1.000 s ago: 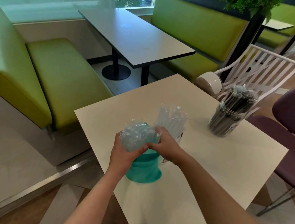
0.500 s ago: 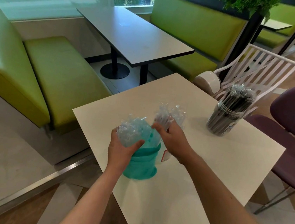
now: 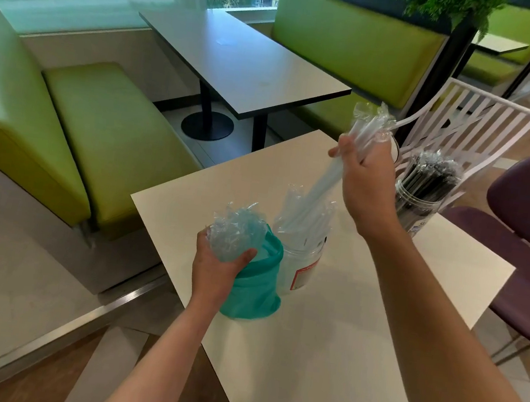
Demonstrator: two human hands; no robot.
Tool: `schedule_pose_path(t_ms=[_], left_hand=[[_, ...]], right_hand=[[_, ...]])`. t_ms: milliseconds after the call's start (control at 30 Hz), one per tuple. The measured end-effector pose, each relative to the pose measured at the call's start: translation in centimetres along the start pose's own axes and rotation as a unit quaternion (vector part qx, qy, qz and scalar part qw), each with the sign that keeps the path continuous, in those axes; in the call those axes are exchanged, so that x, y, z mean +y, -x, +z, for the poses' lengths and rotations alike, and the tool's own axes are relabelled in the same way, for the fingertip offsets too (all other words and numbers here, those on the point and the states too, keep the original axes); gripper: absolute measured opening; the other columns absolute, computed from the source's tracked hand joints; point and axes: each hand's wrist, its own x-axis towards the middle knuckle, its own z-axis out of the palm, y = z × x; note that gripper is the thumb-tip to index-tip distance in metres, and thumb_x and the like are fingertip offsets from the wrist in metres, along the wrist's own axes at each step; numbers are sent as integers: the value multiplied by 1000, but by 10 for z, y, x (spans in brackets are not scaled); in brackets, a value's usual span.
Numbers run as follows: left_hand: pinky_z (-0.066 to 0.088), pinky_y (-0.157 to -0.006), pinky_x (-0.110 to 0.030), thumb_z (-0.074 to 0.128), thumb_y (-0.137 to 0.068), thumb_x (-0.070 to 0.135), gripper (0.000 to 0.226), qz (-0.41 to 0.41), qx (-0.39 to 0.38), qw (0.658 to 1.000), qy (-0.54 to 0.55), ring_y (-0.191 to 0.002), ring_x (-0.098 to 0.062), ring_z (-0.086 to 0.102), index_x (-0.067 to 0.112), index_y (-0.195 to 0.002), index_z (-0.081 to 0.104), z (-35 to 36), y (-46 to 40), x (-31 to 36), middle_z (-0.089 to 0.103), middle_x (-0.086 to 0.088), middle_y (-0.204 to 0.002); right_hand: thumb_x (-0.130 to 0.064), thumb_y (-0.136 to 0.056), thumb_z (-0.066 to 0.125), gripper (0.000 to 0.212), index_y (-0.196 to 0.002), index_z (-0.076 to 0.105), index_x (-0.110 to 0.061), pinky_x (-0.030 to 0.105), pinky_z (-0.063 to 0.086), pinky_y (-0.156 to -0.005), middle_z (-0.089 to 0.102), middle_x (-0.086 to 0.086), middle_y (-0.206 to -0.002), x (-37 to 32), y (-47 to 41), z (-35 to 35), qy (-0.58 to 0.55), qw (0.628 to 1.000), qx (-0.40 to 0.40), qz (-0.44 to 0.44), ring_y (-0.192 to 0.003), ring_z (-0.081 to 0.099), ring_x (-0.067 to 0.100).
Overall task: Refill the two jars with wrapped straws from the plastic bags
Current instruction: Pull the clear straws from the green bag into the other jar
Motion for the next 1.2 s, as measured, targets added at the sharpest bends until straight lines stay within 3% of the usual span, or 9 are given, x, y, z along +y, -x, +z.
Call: schedule_pose_path(t_ms=[200,300,433,567,700,867,933,1033,1200], left_hand=[[43,-91,-26,85,-69,37,85,-11,-7,1000,10,-109,-9,46,28,-133,31,0,-1,0,42,14,-121],[43,-93,-27,85,-69,37,84,-13,-10,1000,10,-110,-9,46,28,-133,31,0,-1,-1,42,13,-122],[44,-94,-28,85,-69,36,80,-6,-12,1000,10,-110,-9,47,32,-127,31,1,-1,-2,43,13,-123],[45,-95,-30,85,-68,38,84,-8,-10,1000,9,-110,-10,47,28,-133,32,-1,-2,-2,44,12,-123],[45,-94,-28,85,-69,37,82,-6,-11,1000,12,-111,-9,48,30,-131,32,0,-2,-3,45,12,-124],[44,-92,-26,86,-68,38,82,-6,-13,1000,6,-112,-9,47,33,-128,31,1,-4,-4,44,14,-123],[42,-89,-23,85,-68,38,82,-10,-12,1000,3,-110,-8,46,33,-129,31,1,-4,-3,42,15,-121],[42,-91,-24,85,-68,38,85,-18,-12,1000,4,-109,-8,45,29,-133,31,0,-4,-2,42,14,-121],[42,-95,-28,85,-68,40,86,-20,-8,1000,-9,-111,-8,44,30,-134,30,1,-4,-2,40,15,-122]], right_hand=[[-41,-98,49,48,-139,42,-17,42,52,-98,58,4,-132,25,9,27,62,995,-60,52,-117,59,22],[-37,-95,57,52,-141,40,-20,41,56,-92,51,5,-141,34,12,39,84,991,-79,65,-117,60,25],[-35,-92,63,55,-141,42,-20,26,59,-74,54,5,-138,34,3,46,84,985,-129,80,-105,65,26],[-32,-94,61,41,-130,48,-17,37,56,-91,59,1,-122,29,-6,47,53,987,-141,63,-103,62,19],[-33,-96,58,50,-139,39,-18,41,52,-98,52,5,-138,40,-6,50,59,983,-149,91,-117,58,25],[-24,-87,71,49,-128,44,-19,31,61,-66,62,11,-118,74,3,61,127,963,-190,142,-78,68,23],[-28,-79,79,66,-133,42,-20,31,61,-68,59,8,-126,76,1,62,129,962,-177,160,-84,69,23],[-43,-74,81,76,-135,41,-24,33,54,-87,51,2,-135,69,-5,64,195,968,-135,78,-112,58,21],[-36,-98,53,44,-141,44,-30,36,32,-111,41,-1,-149,71,-13,69,334,922,-140,-140,-134,40,20]])
